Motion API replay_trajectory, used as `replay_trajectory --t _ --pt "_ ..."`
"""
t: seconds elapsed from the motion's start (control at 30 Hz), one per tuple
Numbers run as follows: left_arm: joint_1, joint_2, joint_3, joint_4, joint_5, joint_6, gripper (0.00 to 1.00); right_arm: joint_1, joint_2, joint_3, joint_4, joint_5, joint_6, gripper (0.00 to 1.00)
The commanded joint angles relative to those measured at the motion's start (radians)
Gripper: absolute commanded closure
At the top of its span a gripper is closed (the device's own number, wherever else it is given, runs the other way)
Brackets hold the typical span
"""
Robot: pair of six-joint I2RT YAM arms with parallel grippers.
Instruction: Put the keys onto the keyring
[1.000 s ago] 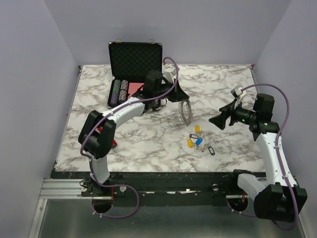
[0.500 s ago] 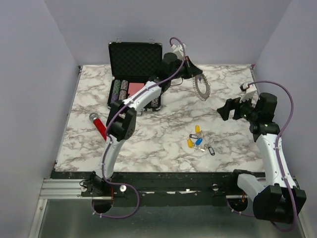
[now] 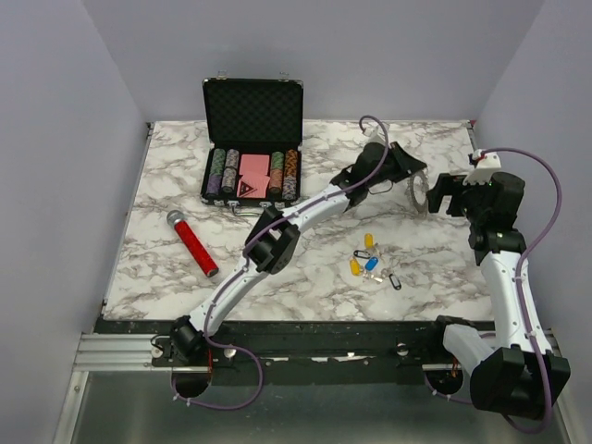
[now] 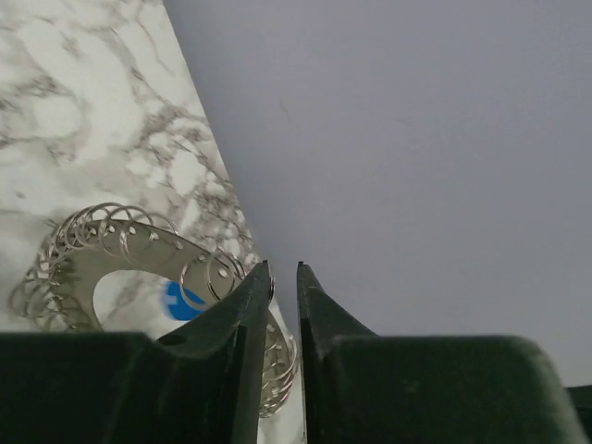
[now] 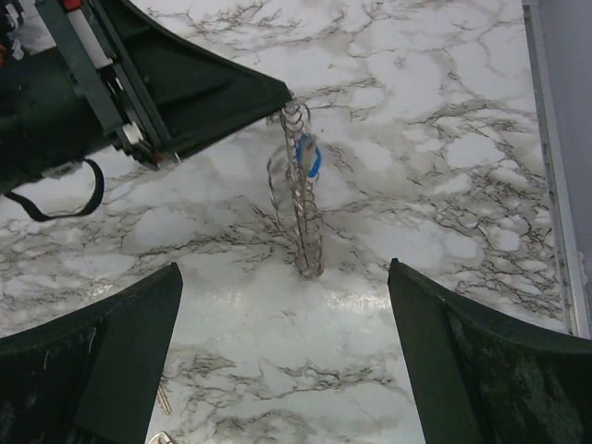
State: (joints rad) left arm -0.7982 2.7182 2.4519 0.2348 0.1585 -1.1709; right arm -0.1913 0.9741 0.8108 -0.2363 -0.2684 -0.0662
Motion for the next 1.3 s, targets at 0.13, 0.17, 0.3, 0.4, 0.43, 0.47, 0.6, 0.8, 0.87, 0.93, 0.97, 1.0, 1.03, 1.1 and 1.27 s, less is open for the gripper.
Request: replay_trajectory --t 0.13,0.17,0.3,0.4,0.43,0.47,0.6,0.8,0.87,0.93,0.97,1.0,1.03,1.1,1.27 --pt "-0.019 -0.046 -0.001 -0.029 0.007 -0.009 0.55 -0.005 -0.029 -0.015 0.023 0.017 0.014 0.0" --pt "-0.013 -0.06 -0.007 -0.035 0.019 0.013 0.52 -0.004 -0.029 -0.016 0.022 0.011 0.014 0.0" --pt "0.025 -0.136 -0.036 -0.06 0.058 0.103 0.45 -0.007 -0.032 -0.018 0.02 -0.011 0.008 0.0" --pt "0.051 -0.231 -0.094 -0.062 0.087 0.19 0.43 -0.01 -0.034 -0.024 0.017 -0.04 0.0 0.0" --pt "0.057 -0.265 -0.131 -0.054 0.096 0.236 0.42 -0.01 -0.032 -0.024 0.014 -0.052 -0.001 0.0" --pt "0.062 -0.308 -0.161 -0.052 0.107 0.276 0.41 -0.013 -0.031 -0.024 0.011 -0.069 -0.006 0.0" --pt "0.073 -0.499 -0.351 -0.052 0.138 0.512 0.34 -0.011 -0.025 -0.024 -0.017 -0.182 -0.04 0.0" --pt "0.08 -0.889 -0.799 0.009 0.127 0.779 0.01 -0.016 -0.014 -0.009 -0.072 -0.399 -0.118 0.0" --pt "0.093 -1.024 -0.948 0.02 0.141 0.829 0.01 -0.016 -0.006 0.014 -0.107 -0.46 -0.135 0.0" --pt "0.122 -1.151 -1.078 0.018 0.194 0.85 0.01 -0.016 0.011 0.056 -0.141 -0.52 -0.133 0.0" --pt "0.138 -1.219 -1.141 0.008 0.231 0.846 0.01 -0.016 0.018 0.076 -0.155 -0.537 -0.123 0.0" --pt "0.161 -1.295 -1.195 -0.005 0.257 0.84 0.01 -0.017 0.026 0.096 -0.172 -0.554 -0.115 0.0" --pt "0.181 -1.354 -1.255 -0.017 0.282 0.83 0.01 -0.016 0.031 0.117 -0.187 -0.554 -0.103 0.0" --pt "0.232 -1.477 -1.35 -0.067 0.305 0.826 0.01 -0.016 0.032 0.165 -0.21 -0.554 -0.078 0.0" --pt "0.319 -1.756 -1.507 -0.172 0.343 0.858 0.01 -0.016 0.015 0.228 -0.186 -0.418 0.115 0.0"
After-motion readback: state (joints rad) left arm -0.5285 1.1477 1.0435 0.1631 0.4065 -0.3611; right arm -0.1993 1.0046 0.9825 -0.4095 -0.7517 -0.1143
